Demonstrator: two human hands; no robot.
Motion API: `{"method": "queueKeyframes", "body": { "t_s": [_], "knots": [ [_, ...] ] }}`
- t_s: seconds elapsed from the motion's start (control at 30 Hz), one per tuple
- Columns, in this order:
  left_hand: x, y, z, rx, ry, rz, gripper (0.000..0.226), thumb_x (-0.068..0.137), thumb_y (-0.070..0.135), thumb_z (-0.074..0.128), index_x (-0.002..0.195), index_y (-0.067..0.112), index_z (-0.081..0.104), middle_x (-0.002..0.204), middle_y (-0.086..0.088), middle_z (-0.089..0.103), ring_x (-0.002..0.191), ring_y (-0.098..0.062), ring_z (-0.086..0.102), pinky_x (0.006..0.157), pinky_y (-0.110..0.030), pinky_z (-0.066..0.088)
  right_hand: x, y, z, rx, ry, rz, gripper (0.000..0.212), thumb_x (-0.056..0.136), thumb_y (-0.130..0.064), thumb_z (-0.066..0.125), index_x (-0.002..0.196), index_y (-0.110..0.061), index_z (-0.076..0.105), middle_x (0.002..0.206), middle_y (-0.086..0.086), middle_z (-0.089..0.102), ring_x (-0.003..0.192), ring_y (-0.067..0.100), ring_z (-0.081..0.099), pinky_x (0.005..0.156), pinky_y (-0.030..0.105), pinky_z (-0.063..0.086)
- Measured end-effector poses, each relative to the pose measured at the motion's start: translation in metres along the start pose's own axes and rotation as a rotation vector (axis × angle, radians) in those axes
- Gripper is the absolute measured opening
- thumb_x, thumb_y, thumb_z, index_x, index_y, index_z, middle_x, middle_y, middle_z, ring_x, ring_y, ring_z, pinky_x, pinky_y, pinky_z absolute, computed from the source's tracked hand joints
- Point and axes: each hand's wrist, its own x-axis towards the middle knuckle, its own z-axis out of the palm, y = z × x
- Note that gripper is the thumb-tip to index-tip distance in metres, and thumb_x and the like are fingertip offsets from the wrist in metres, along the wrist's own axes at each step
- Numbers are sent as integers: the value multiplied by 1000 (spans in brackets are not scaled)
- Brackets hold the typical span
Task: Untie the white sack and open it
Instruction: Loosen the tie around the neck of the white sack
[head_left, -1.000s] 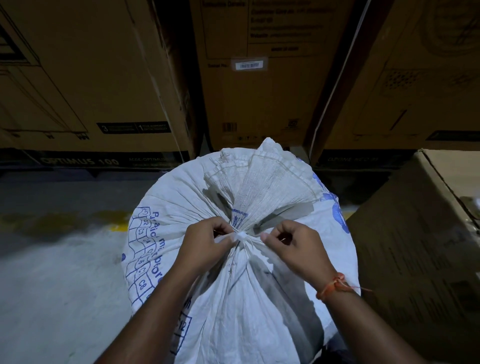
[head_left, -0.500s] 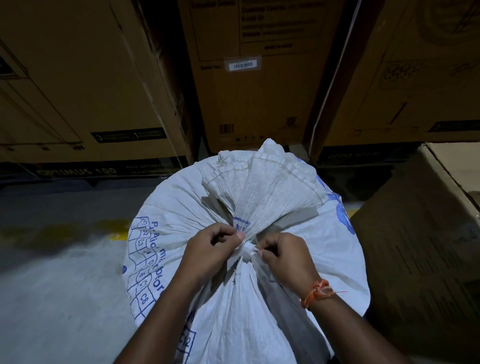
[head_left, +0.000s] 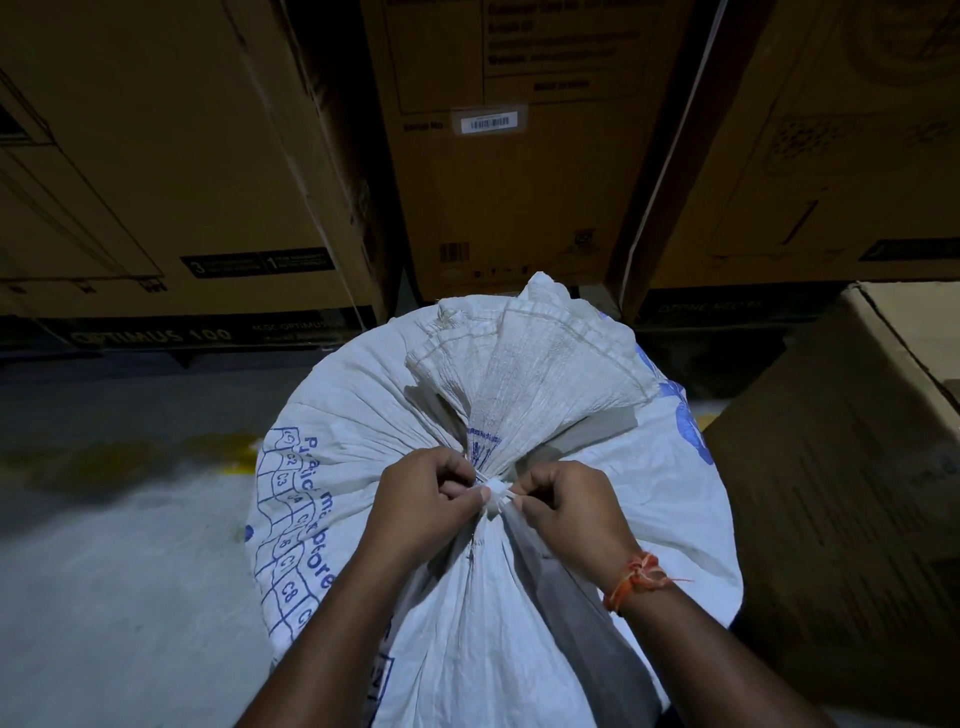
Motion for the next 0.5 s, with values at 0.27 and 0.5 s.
{"method": "queueKeyframes", "body": {
  "t_s": [0.27,0.5],
  "knots": [
    [-3,0,5,72,59,111,4,84,23,82,82,27,82,88,12,77,84,0,71,79,-27,58,-2,-3,-3,4,6,-5,7,86,-17,75,81,-18,80,76,-4,76,73,9,68,59,10,41],
    [-3,-3,8,61,77,184,19,86,18,80,80,37,80,90,20,76,94,7,67,77,-5,43,-1,-2,-2,2,7,-21,7,86,-19,75,83,-18,82,78,-4,78,74,9,70,63,14,46]
  ]
}}
